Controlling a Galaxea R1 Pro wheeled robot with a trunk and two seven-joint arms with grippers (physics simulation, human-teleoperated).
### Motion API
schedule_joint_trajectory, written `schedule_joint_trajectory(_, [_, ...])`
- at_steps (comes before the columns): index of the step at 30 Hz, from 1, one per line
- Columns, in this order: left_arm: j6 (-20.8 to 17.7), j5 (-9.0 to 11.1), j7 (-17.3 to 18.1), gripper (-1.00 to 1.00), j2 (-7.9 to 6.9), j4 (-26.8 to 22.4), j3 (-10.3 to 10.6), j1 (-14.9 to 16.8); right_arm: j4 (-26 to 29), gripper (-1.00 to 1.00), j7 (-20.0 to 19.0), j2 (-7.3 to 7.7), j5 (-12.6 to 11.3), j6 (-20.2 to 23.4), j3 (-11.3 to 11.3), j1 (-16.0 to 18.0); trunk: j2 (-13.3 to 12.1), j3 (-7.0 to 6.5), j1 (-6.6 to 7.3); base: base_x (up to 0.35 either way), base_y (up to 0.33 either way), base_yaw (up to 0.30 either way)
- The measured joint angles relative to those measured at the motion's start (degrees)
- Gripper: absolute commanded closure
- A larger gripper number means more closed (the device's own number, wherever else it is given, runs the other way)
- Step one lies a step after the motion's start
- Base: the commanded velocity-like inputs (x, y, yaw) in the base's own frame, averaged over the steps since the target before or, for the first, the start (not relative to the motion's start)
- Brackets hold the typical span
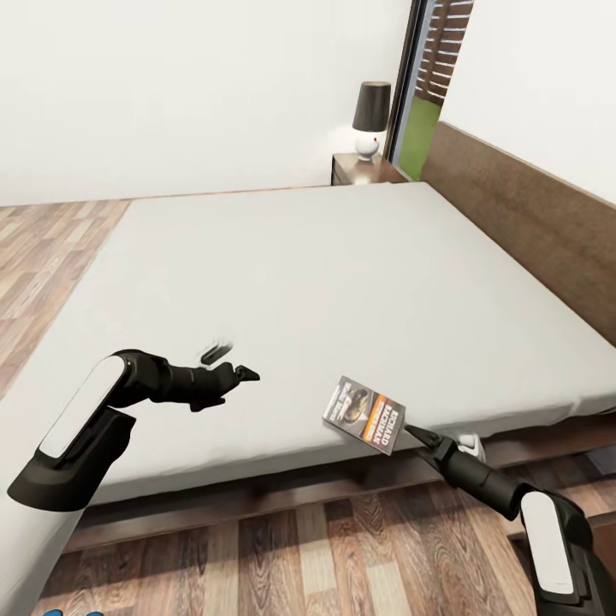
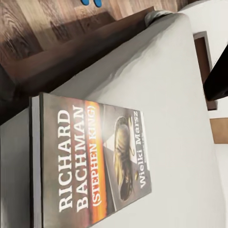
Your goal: In the bedroom, move the book from the bed onto either nightstand, and place the two sandals side by side next to the bed.
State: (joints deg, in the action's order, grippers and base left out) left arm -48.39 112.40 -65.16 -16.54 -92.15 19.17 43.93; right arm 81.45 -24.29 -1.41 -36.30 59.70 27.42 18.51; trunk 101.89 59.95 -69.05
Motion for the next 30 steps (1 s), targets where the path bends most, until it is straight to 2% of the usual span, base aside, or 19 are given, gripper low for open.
schedule_joint_trajectory(18, [-0.06, 0.04, 0.31, -1.0, 0.13, -0.01, -0.04, -0.14, -0.22, -1.0, 0.23, -0.31, 0.11, 0.01, 0.42, 0.02, 0.42, 0.18, -0.23, 0.0, 0.0, 0.0])
schedule_joint_trajectory(24, [-0.1, 0.04, 0.26, -1.0, 0.42, -0.01, -0.04, 0.01, -1.13, -1.0, 0.19, -0.35, 0.11, 0.0, 0.41, 0.05, 2.81, 1.25, -1.54, 0.0, 0.0, 0.0])
schedule_joint_trajectory(30, [-0.2, 0.05, -0.08, -1.0, 1.94, -0.01, -0.04, 0.24, -5.01, -1.0, 0.15, -0.3, 0.12, -0.01, 0.41, 0.35, 5.21, 2.33, -2.86, 0.0, 0.0, 0.0])
